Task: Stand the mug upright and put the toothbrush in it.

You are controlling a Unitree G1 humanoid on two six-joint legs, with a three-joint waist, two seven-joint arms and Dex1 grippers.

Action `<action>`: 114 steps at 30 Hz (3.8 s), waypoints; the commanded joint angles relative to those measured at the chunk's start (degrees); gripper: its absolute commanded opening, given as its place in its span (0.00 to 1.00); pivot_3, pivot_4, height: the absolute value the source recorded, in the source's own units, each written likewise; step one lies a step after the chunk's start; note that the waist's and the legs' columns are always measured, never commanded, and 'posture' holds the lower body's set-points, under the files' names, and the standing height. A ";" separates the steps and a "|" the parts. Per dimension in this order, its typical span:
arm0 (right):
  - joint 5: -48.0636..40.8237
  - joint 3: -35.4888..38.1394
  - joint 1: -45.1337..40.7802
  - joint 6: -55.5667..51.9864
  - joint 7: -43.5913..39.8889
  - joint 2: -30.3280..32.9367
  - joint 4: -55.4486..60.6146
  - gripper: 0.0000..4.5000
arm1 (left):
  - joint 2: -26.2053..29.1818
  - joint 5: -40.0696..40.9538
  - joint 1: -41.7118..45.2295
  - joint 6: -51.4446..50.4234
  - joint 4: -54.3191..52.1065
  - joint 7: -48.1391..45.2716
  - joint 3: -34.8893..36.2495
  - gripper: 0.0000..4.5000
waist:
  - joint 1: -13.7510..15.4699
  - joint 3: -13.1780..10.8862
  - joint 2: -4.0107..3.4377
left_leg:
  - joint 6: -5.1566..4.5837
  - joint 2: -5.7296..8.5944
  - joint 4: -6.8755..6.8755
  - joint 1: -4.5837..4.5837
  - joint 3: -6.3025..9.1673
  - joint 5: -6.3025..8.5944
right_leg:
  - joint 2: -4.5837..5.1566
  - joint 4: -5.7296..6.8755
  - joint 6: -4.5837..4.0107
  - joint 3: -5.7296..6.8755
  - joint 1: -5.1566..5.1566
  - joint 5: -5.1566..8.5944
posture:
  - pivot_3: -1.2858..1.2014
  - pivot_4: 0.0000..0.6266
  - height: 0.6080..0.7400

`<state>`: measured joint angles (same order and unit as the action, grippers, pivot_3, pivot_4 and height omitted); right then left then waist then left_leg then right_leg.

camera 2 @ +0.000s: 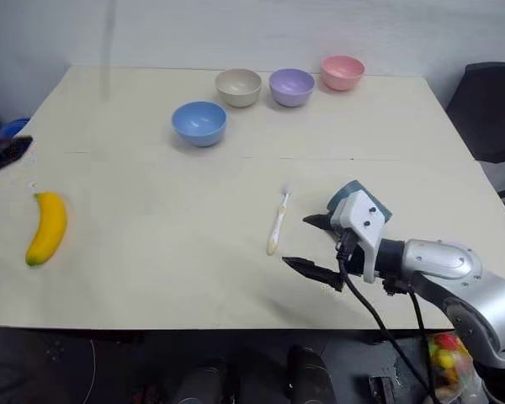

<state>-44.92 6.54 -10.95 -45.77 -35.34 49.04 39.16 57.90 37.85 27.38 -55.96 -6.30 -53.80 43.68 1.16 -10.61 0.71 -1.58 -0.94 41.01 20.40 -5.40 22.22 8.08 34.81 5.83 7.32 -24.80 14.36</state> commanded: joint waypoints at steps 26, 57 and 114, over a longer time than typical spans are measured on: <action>24.72 -13.28 -7.43 -22.56 32.74 -15.19 -2.08 0.85 | -3.86 -2.86 7.48 25.64 -14.30 -21.08 -42.00 1.00 | -1.23 -0.15 -0.37 | -0.03 0.10 -0.08 0.15 -0.10 -0.01 | -0.90 -0.02 -0.02 -0.10 -0.10 0.02 | 0.52 0.24 1.00; 25.09 -12.98 -20.73 5.63 12.77 -29.31 -16.75 0.00 | -7.00 6.70 0.78 12.91 -18.84 0.90 -25.84 1.00 | -2.65 -0.26 -0.56 | 0.06 -0.14 -0.13 0.12 0.00 -0.09 | -1.05 0.02 -0.02 -0.13 -0.12 0.01 | 0.52 0.24 1.00; 29.79 -20.32 -19.48 10.31 0.65 -39.22 -29.21 1.00 | 5.73 9.77 -12.06 11.23 -16.59 -0.75 -14.89 1.00 | -3.70 -0.25 -0.54 | 0.83 -0.73 -0.39 -0.05 -0.30 0.13 | -1.63 0.73 -0.75 -0.91 -0.85 0.42 | 0.52 0.24 1.00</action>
<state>-14.66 -16.77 -29.99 -29.15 -37.69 9.07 2.64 63.25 46.49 15.18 -45.14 -20.20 -53.43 28.51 -2.54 -10.86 0.17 -0.76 -1.66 40.63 20.35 -5.70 22.34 6.48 35.53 5.08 6.37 -25.65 14.78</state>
